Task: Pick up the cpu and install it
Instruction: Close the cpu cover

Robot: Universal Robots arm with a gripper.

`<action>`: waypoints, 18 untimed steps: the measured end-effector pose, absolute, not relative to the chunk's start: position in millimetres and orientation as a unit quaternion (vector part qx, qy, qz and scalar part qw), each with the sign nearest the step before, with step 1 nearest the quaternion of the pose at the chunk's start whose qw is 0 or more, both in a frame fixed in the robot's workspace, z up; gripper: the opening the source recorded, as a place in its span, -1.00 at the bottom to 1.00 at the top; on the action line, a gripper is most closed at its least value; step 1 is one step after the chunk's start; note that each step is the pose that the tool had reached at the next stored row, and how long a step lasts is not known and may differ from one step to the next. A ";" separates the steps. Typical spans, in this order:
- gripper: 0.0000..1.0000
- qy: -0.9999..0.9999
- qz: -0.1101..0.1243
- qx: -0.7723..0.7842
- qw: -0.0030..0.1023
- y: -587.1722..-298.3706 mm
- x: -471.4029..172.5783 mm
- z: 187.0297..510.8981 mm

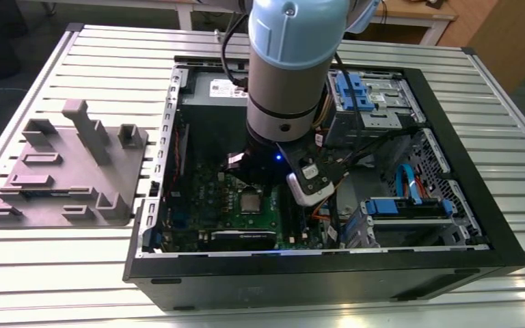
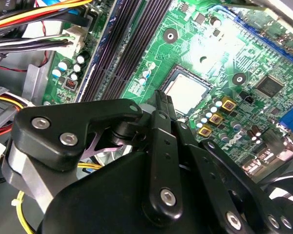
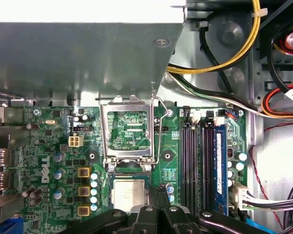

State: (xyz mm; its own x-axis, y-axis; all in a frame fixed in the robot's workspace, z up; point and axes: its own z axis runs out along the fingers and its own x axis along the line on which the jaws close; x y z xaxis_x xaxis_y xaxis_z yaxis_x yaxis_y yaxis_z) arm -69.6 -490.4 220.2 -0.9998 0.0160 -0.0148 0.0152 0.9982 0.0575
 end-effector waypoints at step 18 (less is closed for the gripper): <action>-0.80 1.000 0.029 0.008 0.008 -487.2 -66.5 219.9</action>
State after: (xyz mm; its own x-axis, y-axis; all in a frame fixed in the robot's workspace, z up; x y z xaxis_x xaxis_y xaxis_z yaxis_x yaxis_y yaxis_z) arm -66.5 -487.2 219.9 -0.9998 0.0161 -0.0149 0.0152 0.9982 0.0575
